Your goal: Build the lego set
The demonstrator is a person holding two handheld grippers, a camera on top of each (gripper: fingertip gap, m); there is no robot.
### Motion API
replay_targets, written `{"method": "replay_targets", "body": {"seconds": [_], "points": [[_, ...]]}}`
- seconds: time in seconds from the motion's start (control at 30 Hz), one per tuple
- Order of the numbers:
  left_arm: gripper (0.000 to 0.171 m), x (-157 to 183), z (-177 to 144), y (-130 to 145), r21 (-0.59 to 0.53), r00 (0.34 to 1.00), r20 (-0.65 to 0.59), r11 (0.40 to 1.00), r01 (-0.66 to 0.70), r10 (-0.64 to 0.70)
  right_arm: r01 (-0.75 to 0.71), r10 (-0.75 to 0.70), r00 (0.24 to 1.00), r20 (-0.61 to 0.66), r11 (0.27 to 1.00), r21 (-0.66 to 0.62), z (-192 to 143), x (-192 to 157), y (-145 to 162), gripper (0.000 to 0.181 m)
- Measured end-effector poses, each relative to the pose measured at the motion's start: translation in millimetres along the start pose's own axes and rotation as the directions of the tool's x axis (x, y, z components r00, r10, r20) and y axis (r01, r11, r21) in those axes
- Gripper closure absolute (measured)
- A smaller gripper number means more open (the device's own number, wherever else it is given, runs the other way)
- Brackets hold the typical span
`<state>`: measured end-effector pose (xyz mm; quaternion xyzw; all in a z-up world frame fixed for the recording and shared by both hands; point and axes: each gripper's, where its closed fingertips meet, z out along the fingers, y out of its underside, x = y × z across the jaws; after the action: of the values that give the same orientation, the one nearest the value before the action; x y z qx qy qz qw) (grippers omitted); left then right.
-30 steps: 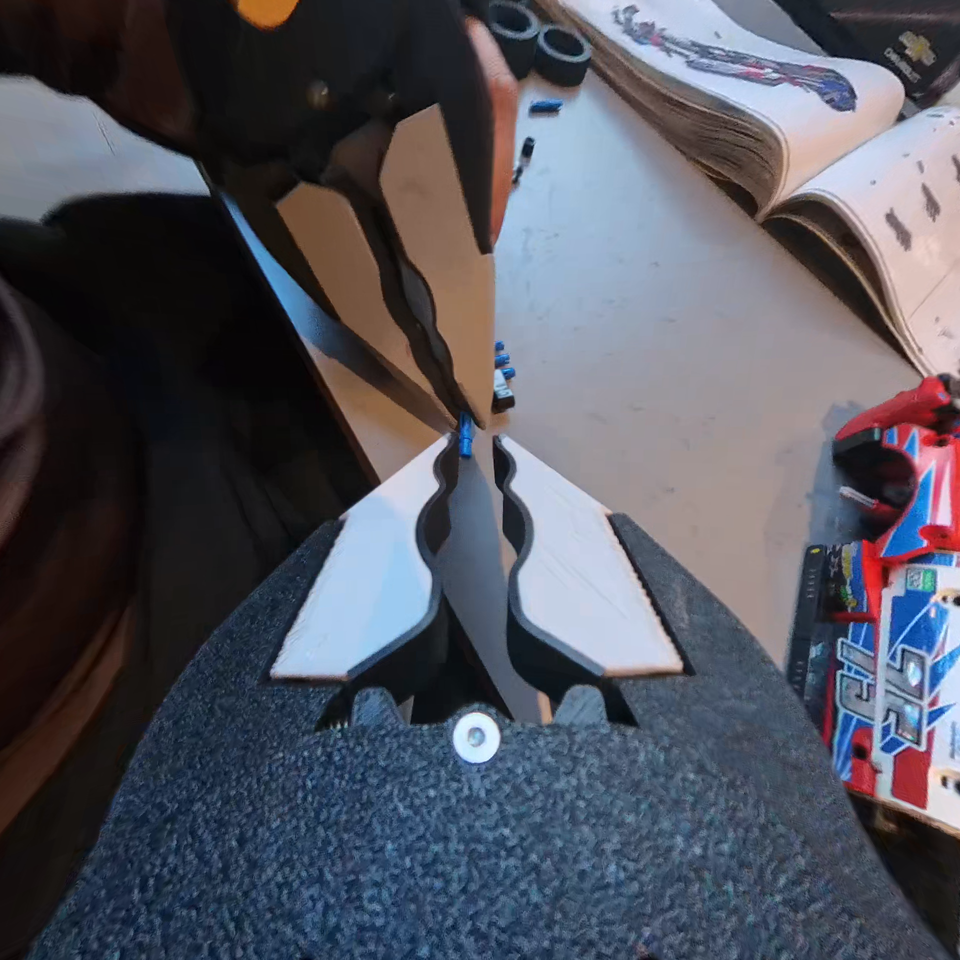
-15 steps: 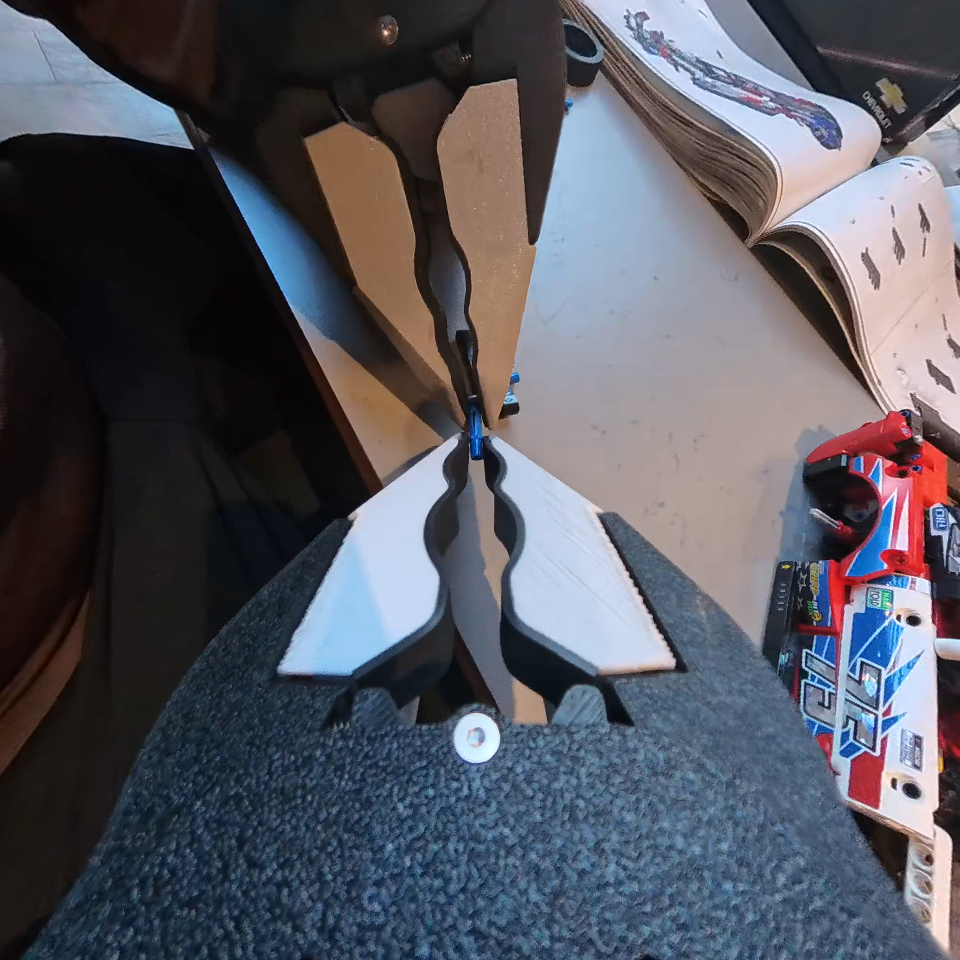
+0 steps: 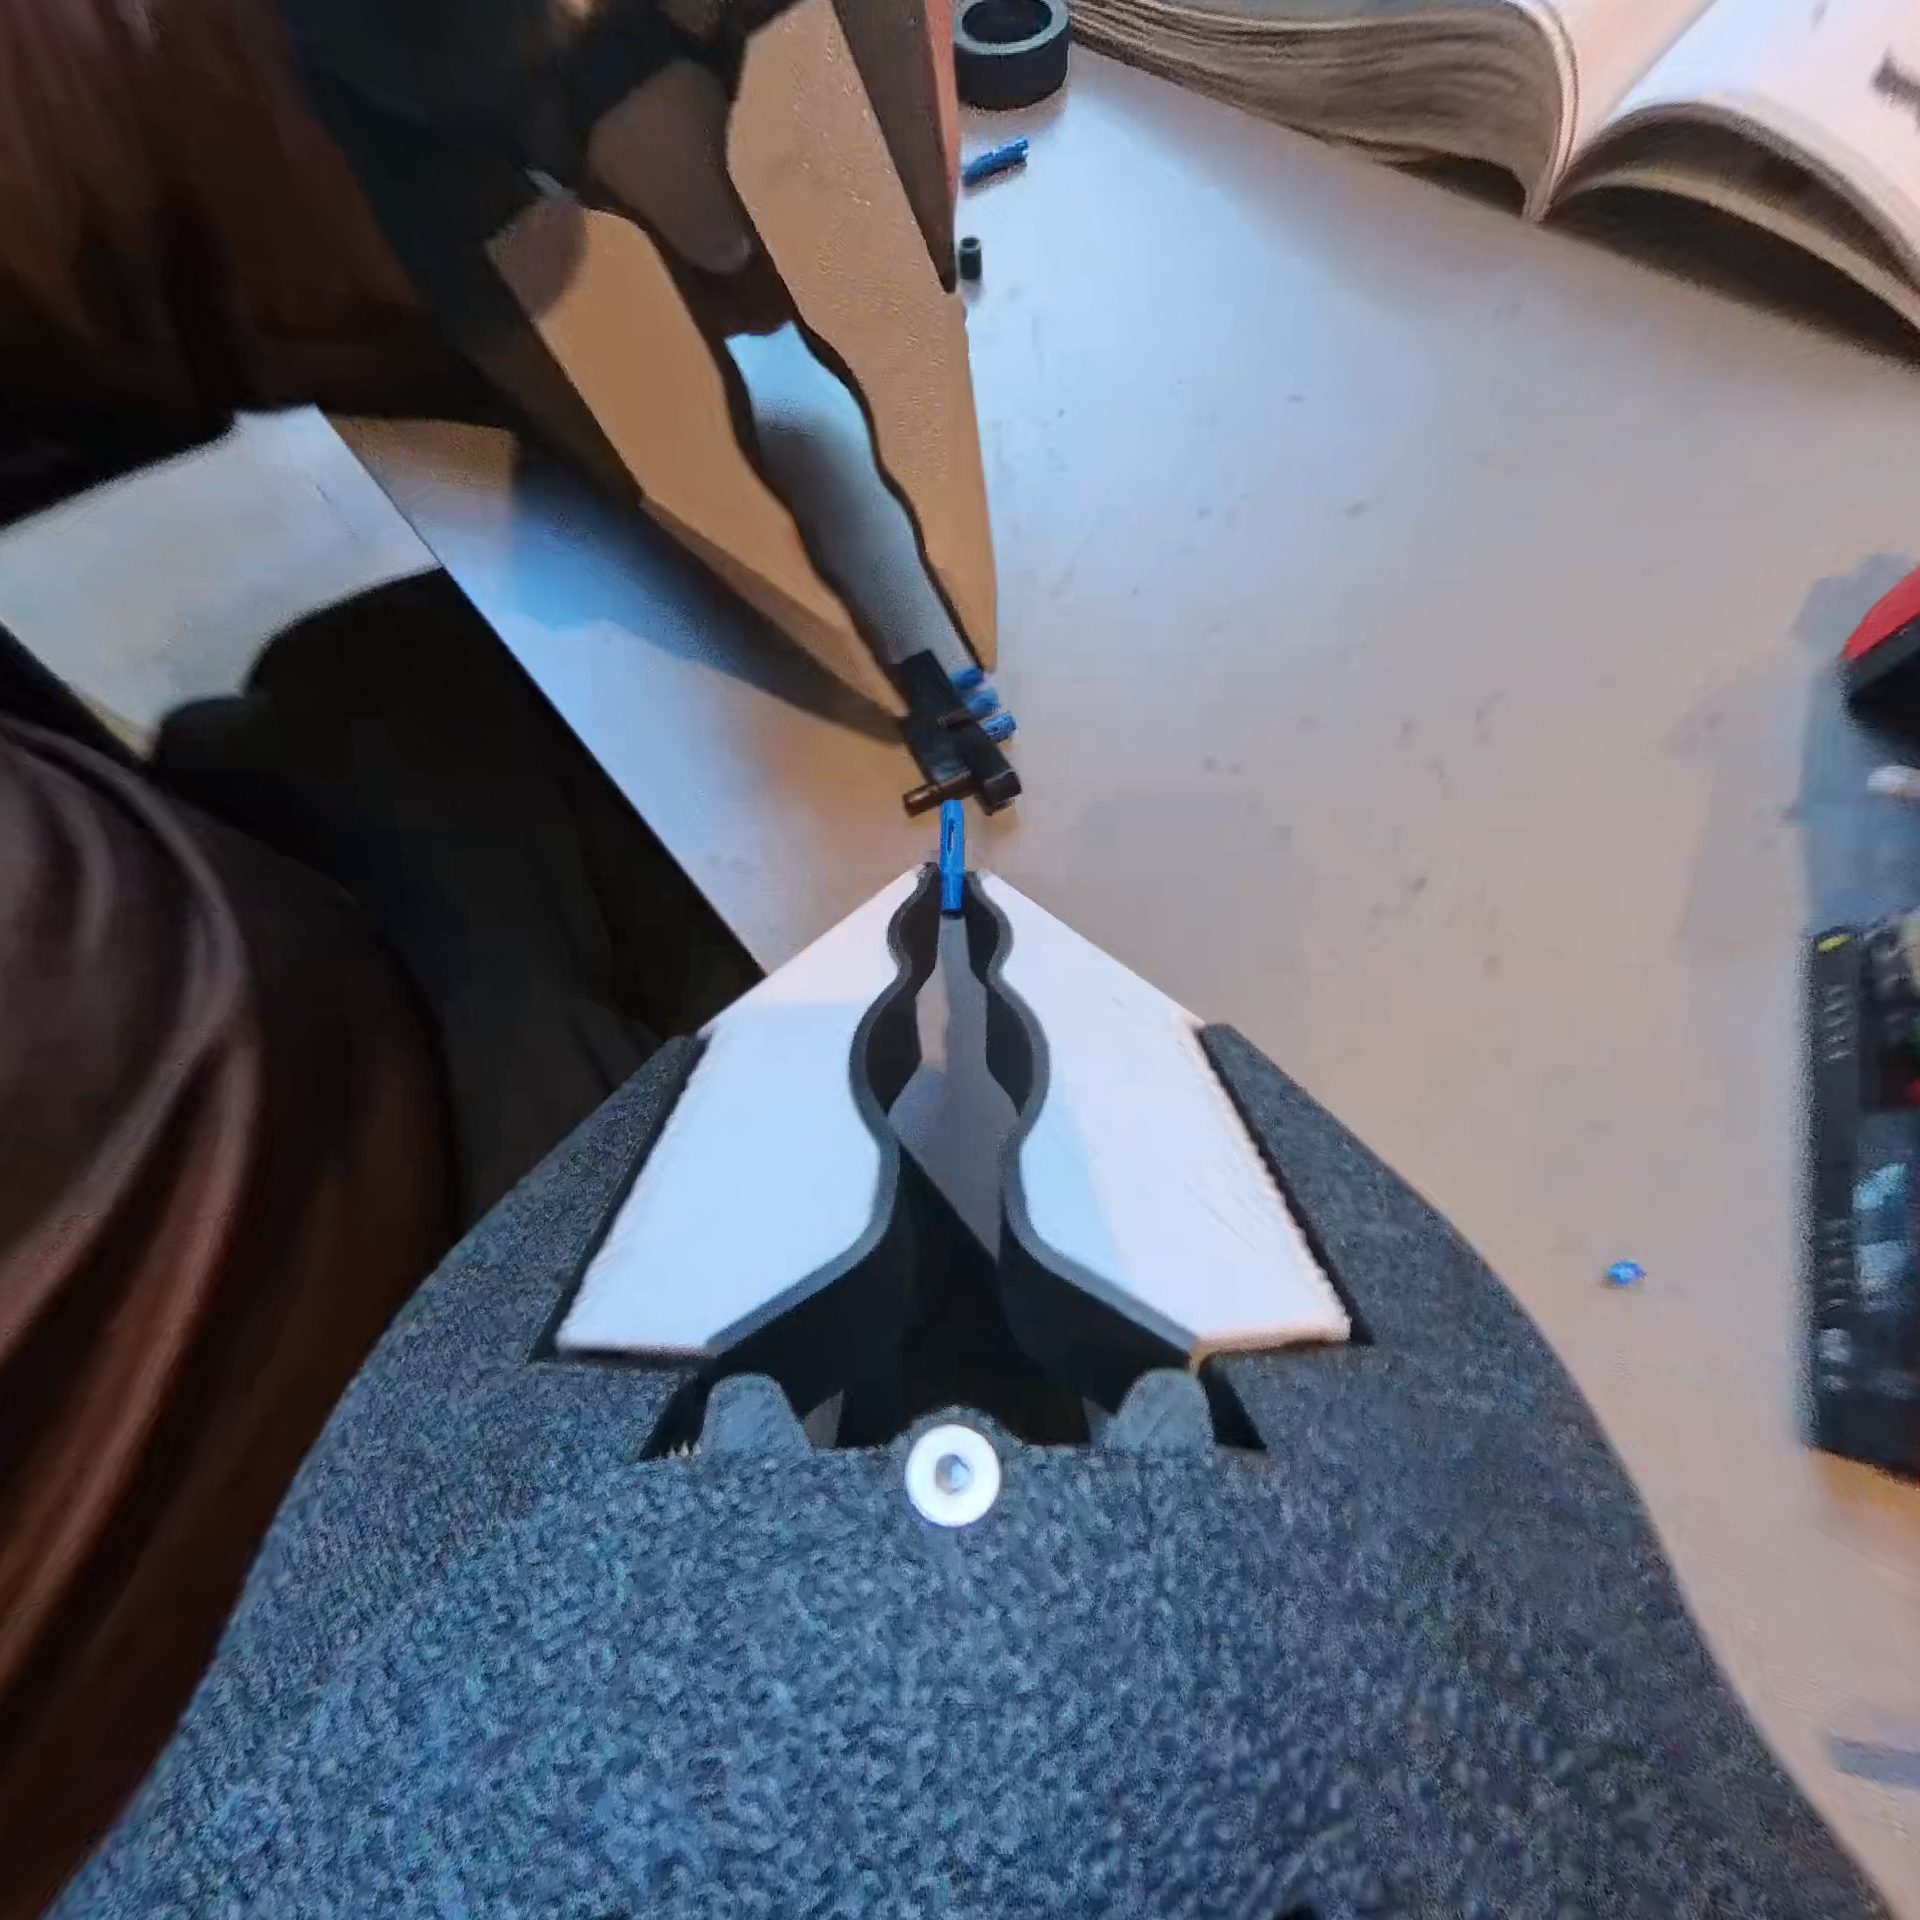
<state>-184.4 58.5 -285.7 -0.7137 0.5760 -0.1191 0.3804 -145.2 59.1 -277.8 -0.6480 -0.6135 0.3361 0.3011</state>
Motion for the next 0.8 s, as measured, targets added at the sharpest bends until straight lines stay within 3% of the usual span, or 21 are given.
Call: {"method": "replay_targets", "body": {"seconds": [0.13,0.23,0.57,0.8], "points": [[0.171,-3,-1,13,-0.035,0.996,-0.028,0.995,0.088,-0.089,-0.093,0.093,0.996,-0.001,0.995,0.035,2,-2,-6,0.177],[0.171,1,1,10,-0.05,0.998,-0.009,0.997,0.061,-0.061,-0.102,0.103,0.994,-0.023,0.994,0.049,8,2,-16,0.177],[0.171,3,2,9,-0.038,0.998,0.058,0.999,0.026,-0.024,-0.033,0.026,0.998,-0.063,0.994,-0.108,33,8,-7,0.177],[0.171,6,2,7,-0.013,0.998,0.063,1.0,0.019,-0.018,-0.105,0.104,0.994,-0.013,0.985,-0.133,35,9,-5,0.177]]}}
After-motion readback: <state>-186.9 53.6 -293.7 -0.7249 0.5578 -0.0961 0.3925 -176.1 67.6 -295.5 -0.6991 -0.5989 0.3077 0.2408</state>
